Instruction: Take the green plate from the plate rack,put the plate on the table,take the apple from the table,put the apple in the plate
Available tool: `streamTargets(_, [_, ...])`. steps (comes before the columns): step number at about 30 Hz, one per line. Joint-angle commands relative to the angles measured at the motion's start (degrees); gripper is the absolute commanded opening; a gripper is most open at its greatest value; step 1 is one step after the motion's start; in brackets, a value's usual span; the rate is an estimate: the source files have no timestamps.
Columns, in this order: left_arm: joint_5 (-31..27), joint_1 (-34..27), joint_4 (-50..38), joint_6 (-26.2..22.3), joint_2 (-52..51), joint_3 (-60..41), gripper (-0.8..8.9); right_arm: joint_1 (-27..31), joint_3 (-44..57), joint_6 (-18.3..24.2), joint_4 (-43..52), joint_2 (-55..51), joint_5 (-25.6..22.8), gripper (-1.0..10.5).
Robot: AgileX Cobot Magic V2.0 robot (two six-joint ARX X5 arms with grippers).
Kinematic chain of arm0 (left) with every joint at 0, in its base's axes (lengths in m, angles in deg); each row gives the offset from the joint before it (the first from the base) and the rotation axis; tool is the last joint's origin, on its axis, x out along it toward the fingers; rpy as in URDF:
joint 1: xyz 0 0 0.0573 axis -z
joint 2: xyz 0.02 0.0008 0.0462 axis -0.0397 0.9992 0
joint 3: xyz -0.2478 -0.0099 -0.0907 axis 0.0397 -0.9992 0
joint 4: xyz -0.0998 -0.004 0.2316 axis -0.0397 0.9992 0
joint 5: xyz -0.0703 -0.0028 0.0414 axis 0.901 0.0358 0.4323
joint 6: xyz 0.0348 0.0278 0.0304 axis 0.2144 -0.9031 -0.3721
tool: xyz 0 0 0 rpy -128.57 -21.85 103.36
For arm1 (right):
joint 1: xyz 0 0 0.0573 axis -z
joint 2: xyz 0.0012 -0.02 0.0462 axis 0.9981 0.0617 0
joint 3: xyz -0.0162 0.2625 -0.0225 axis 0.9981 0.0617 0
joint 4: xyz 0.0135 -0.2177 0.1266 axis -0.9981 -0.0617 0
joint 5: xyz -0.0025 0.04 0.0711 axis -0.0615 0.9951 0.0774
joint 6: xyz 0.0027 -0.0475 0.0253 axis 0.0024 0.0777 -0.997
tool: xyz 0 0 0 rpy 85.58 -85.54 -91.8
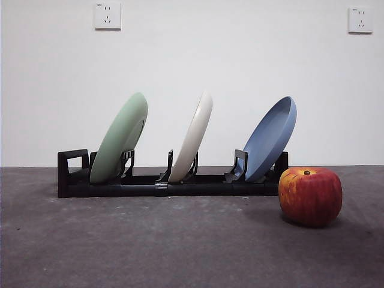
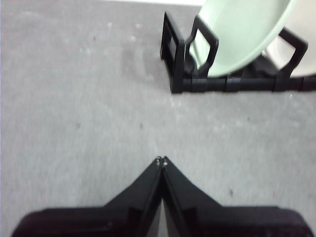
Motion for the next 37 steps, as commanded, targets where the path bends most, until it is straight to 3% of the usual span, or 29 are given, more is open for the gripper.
streamTargets(1, [0.28,-0.15,-3.13,6.84,0.02,-0.39,-0.04,0.04,0.57,-15.96,0.39,-0.04,0.04,0.0])
streamTargets(4, [6.05,-0.13,-4.92,16.44,0.02,0.31,-0.04,0.04,0.11,-32.41,0.15,-0.04,0.98,0.0])
streamTargets(9, [15.17,-0.15,-6.03,22.86,0.33,5.46,-0.04,0.04,-2.47,-56.96,0.39,-0.04,-3.87,0.0])
streamTargets(13, [16.37,-0.13,-5.44,22.75,3.02,15.74,-0.05,0.04,-5.79,-59.23,1.84,-0.04,-5.11,0.0])
streamTargets(18, [16.66,-0.09,-5.22,22.14,9.35,27.45,-0.05,0.04,-9.11,-58.58,12.76,0.26,-3.54,0.0])
streamTargets(23, [21.38,-0.04,-4.02,21.92,17.77,38.12,-0.04,0.04,-17.57,-51.78,17.05,6.25,4.28,-0.1])
streamTargets(25, [24.59,-0.04,-1.86,20.87,21.99,42.93,-0.05,0.02,-23.41,-46.29,14.8,11.41,8.76,-0.1])
streamTargets(29, [29.97,-0.02,7.58,12.92,30.08,52.72,-0.06,0.0,-36.65,-35.3,7.17,23.15,17.92,-0.1])
streamTargets(34, [30.03,0.9,24.11,2.32,40.72,66.36,-0.06,-0.07,-56.76,-23.41,-7.26,39.36,28.55,-0.1])
streamTargets(37, [28.0,2.05,32.41,-1.42,46.38,73.72,-0.06,-0.9,-68.83,-17.03,-17.7,48.19,30.77,-0.1])
